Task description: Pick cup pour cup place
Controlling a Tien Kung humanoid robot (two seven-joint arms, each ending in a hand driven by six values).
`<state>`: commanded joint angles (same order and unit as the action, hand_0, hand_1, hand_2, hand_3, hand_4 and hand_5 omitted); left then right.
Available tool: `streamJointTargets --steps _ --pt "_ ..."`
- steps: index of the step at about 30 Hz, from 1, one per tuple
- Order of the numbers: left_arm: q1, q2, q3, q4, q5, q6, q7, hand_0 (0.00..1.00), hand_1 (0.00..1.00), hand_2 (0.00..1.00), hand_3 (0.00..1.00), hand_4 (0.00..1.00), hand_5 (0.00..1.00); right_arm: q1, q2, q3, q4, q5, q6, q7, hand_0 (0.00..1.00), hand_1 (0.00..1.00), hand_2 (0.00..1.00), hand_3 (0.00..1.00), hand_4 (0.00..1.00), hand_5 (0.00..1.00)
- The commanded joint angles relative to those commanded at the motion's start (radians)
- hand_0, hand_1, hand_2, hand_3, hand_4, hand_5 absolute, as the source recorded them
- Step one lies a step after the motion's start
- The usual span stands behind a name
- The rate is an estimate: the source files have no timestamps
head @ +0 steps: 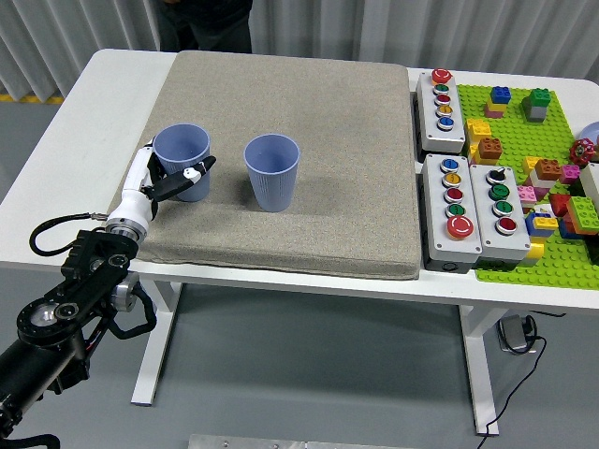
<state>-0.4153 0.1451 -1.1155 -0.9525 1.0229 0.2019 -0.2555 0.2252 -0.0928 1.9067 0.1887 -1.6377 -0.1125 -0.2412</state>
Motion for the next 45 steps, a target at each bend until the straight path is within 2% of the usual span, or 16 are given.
streamJointTargets --steps 2,3,8,9,13,19,23,29,34,38,45 --pt "0.001 -0.001 0.002 0.000 -0.004 0.003 -0.003 0.771 0.712 0.689 0.664 0.895 0.243 0.000 0.000 0.000 0.000 -0.001 0.000 0.000 0.697 0.634 0.595 0.595 0.002 0.261" --pt "0.002 -0.002 0.002 -0.001 -0.007 0.006 -0.004 0.727 0.666 0.626 0.578 0.887 0.248 0.000 0.000 0.001 0.000 -0.002 0.001 0.000 0.697 0.634 0.595 0.595 0.002 0.260" --pt "0.006 -0.004 0.004 -0.002 -0.011 0.012 -0.008 0.727 0.666 0.626 0.578 0.887 0.248 0.000 0.000 0.001 0.000 -0.003 0.001 0.000 0.697 0.634 0.595 0.595 0.002 0.260" --pt "0.007 -0.005 0.004 -0.003 -0.012 0.012 -0.008 0.712 0.624 0.599 0.552 0.883 0.246 0.000 0.000 0.002 0.000 -0.004 0.002 0.000 0.697 0.634 0.595 0.595 0.002 0.259" --pt "0.013 -0.006 -0.001 -0.012 -0.010 0.017 -0.011 0.712 0.624 0.599 0.552 0.883 0.246 0.000 -0.001 0.005 0.000 -0.008 0.003 0.000 0.697 0.634 0.595 0.595 0.002 0.259" --pt "0.032 -0.001 -0.025 -0.057 0.031 0.031 -0.003 0.698 0.610 0.592 0.546 0.882 0.249 0.002 -0.001 0.007 -0.001 -0.010 0.003 0.001 0.697 0.634 0.595 0.595 0.002 0.259" --pt "0.045 0.025 -0.040 -0.120 0.131 0.044 0.027 0.695 0.610 0.591 0.546 0.871 0.249 0.002 -0.002 0.009 -0.002 -0.010 0.003 0.003 0.697 0.634 0.595 0.595 0.002 0.258" --pt "0.043 0.051 -0.045 -0.184 0.227 0.056 0.059 0.690 0.606 0.592 0.546 0.865 0.248 0.000 -0.004 0.013 -0.002 -0.012 0.003 0.005 0.697 0.634 0.595 0.595 0.002 0.256" --pt "0.021 0.080 -0.033 -0.258 0.390 0.053 0.120 0.688 0.608 0.597 0.546 0.856 0.248 0.000 -0.005 0.013 -0.002 -0.012 0.003 0.005 0.697 0.634 0.595 0.595 0.002 0.256" --pt "0.001 0.093 -0.009 -0.284 0.426 0.047 0.136 0.688 0.608 0.597 0.546 0.856 0.248 0.000 -0.005 0.011 -0.002 -0.008 0.002 0.006 0.697 0.634 0.595 0.595 0.002 0.256" --pt "-0.059 0.115 0.044 -0.264 0.457 0.029 0.156 0.678 0.597 0.598 0.547 0.840 0.228 0.002 -0.006 0.007 -0.002 -0.001 0.000 0.005 0.697 0.634 0.595 0.596 0.002 0.253"
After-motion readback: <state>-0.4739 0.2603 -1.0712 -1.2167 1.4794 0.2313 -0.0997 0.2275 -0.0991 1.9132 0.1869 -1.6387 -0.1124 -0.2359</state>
